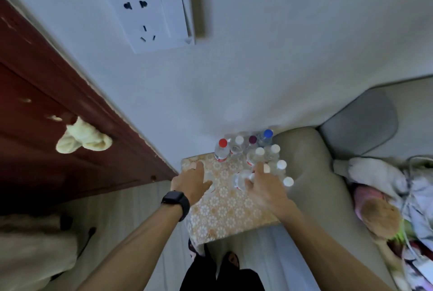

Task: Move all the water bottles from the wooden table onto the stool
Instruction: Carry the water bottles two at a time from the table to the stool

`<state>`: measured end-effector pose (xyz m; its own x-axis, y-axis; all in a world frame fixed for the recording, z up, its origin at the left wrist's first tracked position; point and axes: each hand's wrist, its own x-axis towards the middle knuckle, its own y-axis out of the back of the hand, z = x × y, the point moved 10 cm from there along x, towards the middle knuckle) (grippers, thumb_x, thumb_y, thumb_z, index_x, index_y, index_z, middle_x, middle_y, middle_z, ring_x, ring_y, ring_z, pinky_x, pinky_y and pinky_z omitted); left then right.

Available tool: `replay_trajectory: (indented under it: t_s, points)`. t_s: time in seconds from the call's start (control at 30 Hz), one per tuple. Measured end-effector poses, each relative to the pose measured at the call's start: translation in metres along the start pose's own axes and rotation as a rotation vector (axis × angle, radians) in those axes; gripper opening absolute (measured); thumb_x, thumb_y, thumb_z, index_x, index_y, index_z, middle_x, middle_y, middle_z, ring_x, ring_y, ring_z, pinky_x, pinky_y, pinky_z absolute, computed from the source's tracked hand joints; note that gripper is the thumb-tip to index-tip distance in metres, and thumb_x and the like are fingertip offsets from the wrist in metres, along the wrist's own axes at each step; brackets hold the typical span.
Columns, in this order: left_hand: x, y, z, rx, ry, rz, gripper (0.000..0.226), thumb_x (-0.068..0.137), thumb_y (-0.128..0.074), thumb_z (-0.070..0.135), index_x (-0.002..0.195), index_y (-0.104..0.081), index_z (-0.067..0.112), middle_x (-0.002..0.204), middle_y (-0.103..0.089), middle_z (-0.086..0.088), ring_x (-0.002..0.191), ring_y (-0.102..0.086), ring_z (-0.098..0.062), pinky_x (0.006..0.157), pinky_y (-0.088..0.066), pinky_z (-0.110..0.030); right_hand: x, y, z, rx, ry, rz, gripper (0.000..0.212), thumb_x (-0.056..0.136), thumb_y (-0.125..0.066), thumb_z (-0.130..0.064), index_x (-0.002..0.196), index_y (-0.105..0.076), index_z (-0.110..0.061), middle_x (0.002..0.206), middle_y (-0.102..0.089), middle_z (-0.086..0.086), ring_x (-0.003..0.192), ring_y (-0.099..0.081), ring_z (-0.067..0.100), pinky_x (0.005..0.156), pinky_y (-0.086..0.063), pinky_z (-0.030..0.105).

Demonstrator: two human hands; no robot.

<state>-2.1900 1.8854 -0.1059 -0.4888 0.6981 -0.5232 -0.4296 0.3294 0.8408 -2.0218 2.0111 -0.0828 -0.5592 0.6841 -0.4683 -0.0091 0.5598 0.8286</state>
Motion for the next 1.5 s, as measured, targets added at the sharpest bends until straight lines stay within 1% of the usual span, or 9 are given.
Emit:
replay_trajectory:
  t_s: [0.1, 0.23, 0.47, 0.63, 0.83, 1.0, 1.17, 1.37, 1.5]
  points:
    - [0.024, -0.01, 0.004, -0.01, -0.01, -0.002, 0.052, 0.1, -0.047, 0.05, 0.136, -0.034, 0.016, 0.098, -0.065, -0.003, 0.075, -0.064, -0.024, 0.058, -0.05, -0.035, 0.028, -0.012, 0.0, -0.024, -0.006, -0.051, 0.063, 0.101, -0.044, -0.039, 0.149, -0.02, -0.006, 0.102, -0.071, 0.011, 0.09, -0.069, 0.03, 0.068, -0.051, 0.037]
    - [0.054, -0.023, 0.011, -0.077, -0.002, -0.016, 0.054, 0.099, -0.048, 0.051, 0.138, -0.034, 0.017, 0.105, -0.066, -0.004, 0.08, -0.066, -0.025, 0.07, -0.056, -0.041, 0.061, -0.024, 0.004, -0.075, 0.019, -0.072, 0.063, 0.1, -0.045, -0.04, 0.146, -0.023, -0.003, 0.094, -0.071, 0.009, 0.081, -0.069, 0.028, 0.059, -0.047, 0.035]
    - [0.085, -0.042, 0.028, -0.305, 0.016, 0.023, 0.042, 0.099, -0.052, 0.044, 0.128, -0.039, 0.015, 0.114, -0.065, -0.008, 0.088, -0.065, -0.027, 0.066, -0.048, -0.035, 0.096, -0.025, 0.009, -0.08, 0.069, 0.001, 0.053, 0.101, -0.047, -0.037, 0.143, -0.031, -0.008, 0.096, -0.068, 0.007, 0.081, -0.068, 0.026, 0.057, -0.044, 0.032]
    - [0.097, -0.061, 0.028, -0.464, 0.054, 0.063, 0.035, 0.099, -0.054, 0.041, 0.117, -0.04, 0.015, 0.108, -0.064, -0.008, 0.081, -0.064, -0.028, 0.068, -0.055, -0.04, 0.118, -0.043, 0.019, -0.062, 0.067, -0.006, 0.051, 0.103, -0.043, -0.036, 0.142, -0.024, -0.011, 0.084, -0.069, 0.005, 0.068, -0.067, 0.023, 0.042, -0.034, 0.025]
    - [0.112, -0.076, 0.038, -0.508, 0.067, 0.105, 0.034, 0.099, -0.053, 0.042, 0.116, -0.041, 0.014, 0.111, -0.061, -0.006, 0.081, -0.062, -0.024, 0.067, -0.055, -0.037, 0.134, -0.057, 0.022, -0.091, 0.066, -0.024, 0.044, 0.103, -0.043, -0.036, 0.139, -0.027, -0.016, 0.084, -0.067, 0.004, 0.065, -0.065, 0.022, 0.042, -0.038, 0.028]
    - [0.122, -0.08, 0.044, -0.516, 0.089, 0.135, 0.033, 0.1, -0.051, 0.041, 0.116, -0.042, 0.013, 0.112, -0.06, -0.007, 0.08, -0.062, -0.023, 0.064, -0.053, -0.034, 0.138, -0.057, 0.02, -0.076, 0.096, 0.017, 0.052, 0.102, -0.047, -0.033, 0.143, -0.018, -0.021, 0.082, -0.066, 0.001, 0.063, -0.064, 0.019, 0.043, -0.042, 0.027]
    - [0.127, -0.084, 0.05, -0.464, 0.051, 0.143, 0.037, 0.099, -0.053, 0.043, 0.116, -0.042, 0.013, 0.111, -0.061, -0.007, 0.08, -0.064, -0.027, 0.068, -0.057, -0.041, 0.147, -0.06, 0.017, -0.11, 0.107, 0.03, 0.042, 0.101, -0.051, -0.035, 0.133, -0.029, -0.02, 0.081, -0.066, 0.001, 0.064, -0.064, 0.02, 0.054, -0.056, 0.036]
    - [0.128, -0.082, 0.052, -0.498, 0.02, 0.183, 0.04, 0.091, -0.065, 0.043, 0.116, -0.045, 0.02, 0.113, -0.059, -0.003, 0.08, -0.061, -0.021, 0.068, -0.054, -0.037, 0.149, -0.066, 0.029, -0.163, 0.094, -0.014, 0.05, 0.1, -0.054, -0.03, 0.14, -0.027, -0.016, 0.078, -0.066, 0.003, 0.058, -0.06, 0.019, 0.039, -0.034, 0.027]
    - [0.13, -0.098, 0.04, -0.585, 0.103, 0.088, 0.064, 0.085, -0.075, 0.038, 0.138, -0.043, 0.024, 0.142, -0.044, -0.009, 0.108, -0.061, -0.031, 0.088, -0.053, -0.042, 0.146, -0.063, 0.028, -0.17, 0.12, 0.004, 0.045, 0.102, -0.048, -0.038, 0.138, -0.034, -0.014, 0.083, -0.067, 0.007, 0.062, -0.057, 0.022, 0.042, -0.03, 0.028]
